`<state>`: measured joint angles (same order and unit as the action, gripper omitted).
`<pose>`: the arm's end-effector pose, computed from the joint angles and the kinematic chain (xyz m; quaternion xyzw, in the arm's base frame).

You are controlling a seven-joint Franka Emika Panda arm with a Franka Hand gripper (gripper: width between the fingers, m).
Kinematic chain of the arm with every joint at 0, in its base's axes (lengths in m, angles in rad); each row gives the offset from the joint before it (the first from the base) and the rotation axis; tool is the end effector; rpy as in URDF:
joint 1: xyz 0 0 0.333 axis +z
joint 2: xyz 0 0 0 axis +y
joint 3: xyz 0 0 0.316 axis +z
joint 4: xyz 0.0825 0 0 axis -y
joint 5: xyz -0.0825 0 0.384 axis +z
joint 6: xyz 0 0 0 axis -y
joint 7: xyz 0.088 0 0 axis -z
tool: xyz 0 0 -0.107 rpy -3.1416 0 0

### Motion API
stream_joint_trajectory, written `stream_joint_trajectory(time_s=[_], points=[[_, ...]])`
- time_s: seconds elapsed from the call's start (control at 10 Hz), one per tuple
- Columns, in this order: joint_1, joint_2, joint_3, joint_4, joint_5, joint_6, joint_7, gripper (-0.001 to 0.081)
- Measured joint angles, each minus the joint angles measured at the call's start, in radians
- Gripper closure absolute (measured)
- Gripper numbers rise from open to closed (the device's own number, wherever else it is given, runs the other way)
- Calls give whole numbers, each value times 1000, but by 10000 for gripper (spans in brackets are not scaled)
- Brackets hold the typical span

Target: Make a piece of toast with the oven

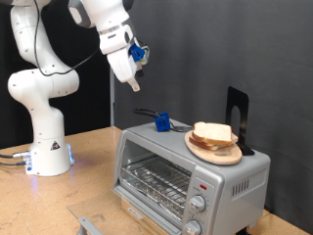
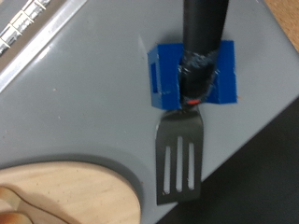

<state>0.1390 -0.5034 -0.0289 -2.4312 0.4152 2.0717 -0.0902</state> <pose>0.4077 0.0651 0.5037 -0.9784 -0.0134 -0.0674 0.1950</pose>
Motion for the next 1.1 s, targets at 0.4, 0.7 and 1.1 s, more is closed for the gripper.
stream_joint_trajectory(time_s=[0.4,0.7,1.1], points=[[11,-13,55,-41,-3,107,-4,-2],[25,-43,75,-47,45,107,14,-2],[26,-66,91,-46,51,61,71,-2]])
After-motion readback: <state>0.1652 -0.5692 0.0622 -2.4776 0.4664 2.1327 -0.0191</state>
